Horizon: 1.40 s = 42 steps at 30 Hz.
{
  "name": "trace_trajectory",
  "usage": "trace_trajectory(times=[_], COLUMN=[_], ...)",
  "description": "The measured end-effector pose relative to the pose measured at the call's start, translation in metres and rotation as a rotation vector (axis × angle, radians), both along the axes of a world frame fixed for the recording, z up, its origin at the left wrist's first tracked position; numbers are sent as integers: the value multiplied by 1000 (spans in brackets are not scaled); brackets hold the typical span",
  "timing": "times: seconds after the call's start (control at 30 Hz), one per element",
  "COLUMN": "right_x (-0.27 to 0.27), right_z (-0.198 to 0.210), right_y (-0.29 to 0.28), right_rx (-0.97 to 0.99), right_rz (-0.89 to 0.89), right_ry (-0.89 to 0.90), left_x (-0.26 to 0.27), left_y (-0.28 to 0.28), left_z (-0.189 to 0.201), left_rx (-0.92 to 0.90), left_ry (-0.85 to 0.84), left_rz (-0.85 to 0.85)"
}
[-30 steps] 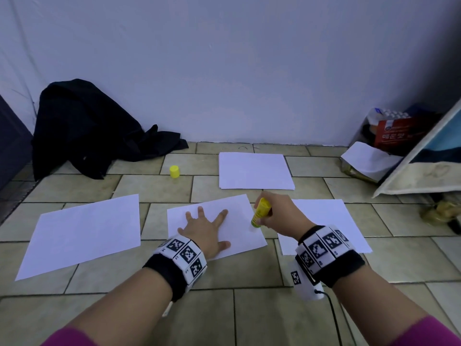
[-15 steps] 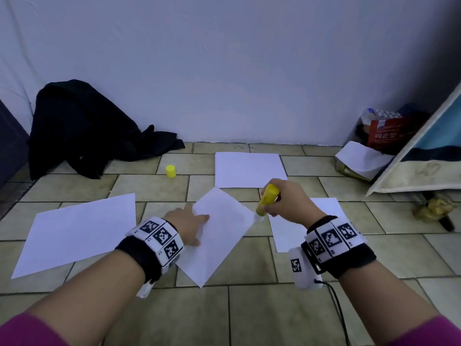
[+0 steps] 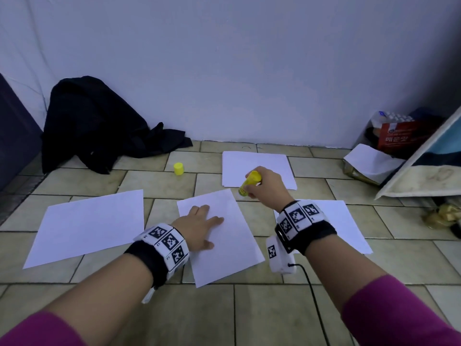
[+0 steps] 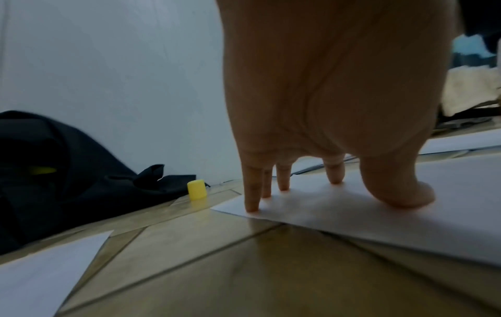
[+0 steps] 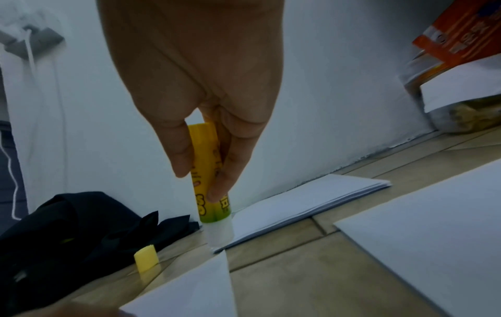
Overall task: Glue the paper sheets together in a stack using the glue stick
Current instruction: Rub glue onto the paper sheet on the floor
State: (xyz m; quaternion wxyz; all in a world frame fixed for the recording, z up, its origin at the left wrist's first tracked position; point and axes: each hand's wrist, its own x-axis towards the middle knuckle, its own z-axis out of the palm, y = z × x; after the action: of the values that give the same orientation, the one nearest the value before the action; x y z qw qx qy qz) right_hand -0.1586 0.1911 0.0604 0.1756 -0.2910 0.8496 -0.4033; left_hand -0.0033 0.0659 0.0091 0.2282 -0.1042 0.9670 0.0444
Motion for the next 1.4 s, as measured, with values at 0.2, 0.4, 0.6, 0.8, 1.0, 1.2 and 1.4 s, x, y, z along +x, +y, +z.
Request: trace_trajectory(times=[0.2, 0.4, 0.6, 0.8, 1.0, 1.2, 1.4], right_x=[9, 13, 14, 24, 36, 28, 0], right_z=[-7, -7, 1, 8, 15, 24, 37], right_y=[-41, -45, -17, 22, 52, 63, 68], right_rx=[84, 230, 390, 499, 555, 603, 338], right_rz=[85, 174, 224, 301, 342, 321, 37], right_ry=[-2, 75, 78, 66, 22, -25, -19], left_x=[0, 2, 1, -2, -2, -3, 2], left_y=[1, -1, 1, -1, -4, -12, -13], left_z=[-4, -6, -5, -2, 4, 10, 13], left_rx=[0, 21, -3, 7, -11, -15, -52], left_ry=[30, 44, 14, -2, -42, -51, 71], left_rz=[57, 66, 61, 51, 24, -3, 42])
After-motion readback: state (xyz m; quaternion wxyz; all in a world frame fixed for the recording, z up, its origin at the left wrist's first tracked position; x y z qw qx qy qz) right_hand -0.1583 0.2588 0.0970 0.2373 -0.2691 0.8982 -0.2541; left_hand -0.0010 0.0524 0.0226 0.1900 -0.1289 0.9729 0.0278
